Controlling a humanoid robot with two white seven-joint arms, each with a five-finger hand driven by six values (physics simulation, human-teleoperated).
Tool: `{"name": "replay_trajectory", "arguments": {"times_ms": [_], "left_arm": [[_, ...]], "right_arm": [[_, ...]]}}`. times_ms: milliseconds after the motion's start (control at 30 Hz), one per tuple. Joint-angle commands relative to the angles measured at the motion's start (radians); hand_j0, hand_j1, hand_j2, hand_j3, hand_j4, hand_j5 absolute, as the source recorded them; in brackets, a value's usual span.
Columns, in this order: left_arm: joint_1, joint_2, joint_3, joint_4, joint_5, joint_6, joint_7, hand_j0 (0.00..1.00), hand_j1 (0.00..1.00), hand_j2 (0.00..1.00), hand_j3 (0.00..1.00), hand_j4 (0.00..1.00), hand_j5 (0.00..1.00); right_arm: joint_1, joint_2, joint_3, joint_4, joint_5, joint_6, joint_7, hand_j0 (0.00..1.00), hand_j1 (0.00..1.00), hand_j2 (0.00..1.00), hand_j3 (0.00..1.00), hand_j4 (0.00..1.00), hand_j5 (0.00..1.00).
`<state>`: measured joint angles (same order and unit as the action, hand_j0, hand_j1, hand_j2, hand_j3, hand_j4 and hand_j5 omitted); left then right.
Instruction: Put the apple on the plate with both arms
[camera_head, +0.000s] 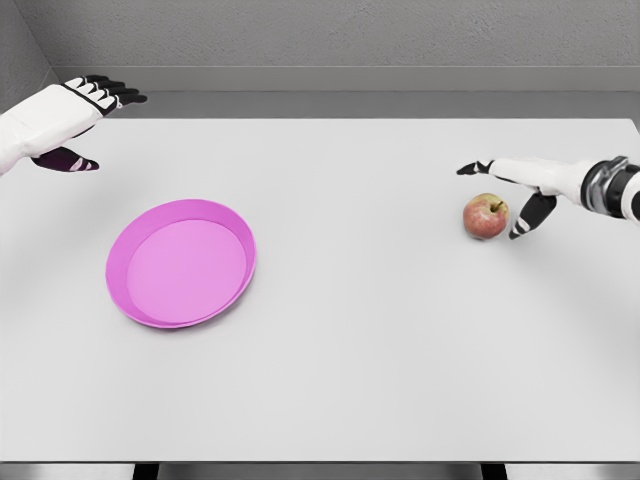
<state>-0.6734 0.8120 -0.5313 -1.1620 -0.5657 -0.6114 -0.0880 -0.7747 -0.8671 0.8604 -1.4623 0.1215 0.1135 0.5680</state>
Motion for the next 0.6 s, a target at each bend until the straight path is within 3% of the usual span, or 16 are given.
{"name": "replay_trajectory", "arguments": {"times_ms": [0, 333, 367, 400, 567], "left_arm": [[0.000, -0.001, 0.002, -0.001, 0.006, 0.000, 0.001, 1.00, 1.00, 1.00, 1.00, 1.00, 1.00], [0.000, -0.002, 0.002, -0.004, 0.007, 0.000, 0.001, 1.00, 1.00, 1.00, 1.00, 1.00, 1.00], [0.000, -0.002, 0.002, -0.004, 0.007, 0.000, 0.001, 1.00, 1.00, 1.00, 1.00, 1.00, 1.00], [0.000, -0.002, 0.002, -0.004, 0.007, 0.000, 0.001, 1.00, 1.00, 1.00, 1.00, 1.00, 1.00], [0.000, -0.001, 0.002, -0.004, 0.007, 0.000, 0.001, 1.00, 1.00, 1.00, 1.00, 1.00, 1.00]], "right_arm": [[0.000, 0.008, 0.015, 0.042, 0.000, -0.002, 0.000, 1.00, 1.00, 1.00, 1.00, 1.00, 1.00], [0.000, 0.007, 0.037, 0.043, 0.000, -0.002, -0.002, 0.97, 0.97, 0.97, 0.97, 0.97, 0.97], [0.000, 0.005, 0.037, 0.042, 0.001, -0.005, 0.000, 0.74, 0.74, 0.74, 0.74, 0.74, 0.74], [0.000, 0.003, 0.037, 0.042, 0.001, -0.005, 0.000, 0.66, 0.66, 0.66, 0.66, 0.66, 0.66], [0.002, 0.005, 0.039, 0.040, 0.001, -0.005, 0.000, 0.52, 0.52, 0.52, 0.52, 0.52, 0.52]]}}
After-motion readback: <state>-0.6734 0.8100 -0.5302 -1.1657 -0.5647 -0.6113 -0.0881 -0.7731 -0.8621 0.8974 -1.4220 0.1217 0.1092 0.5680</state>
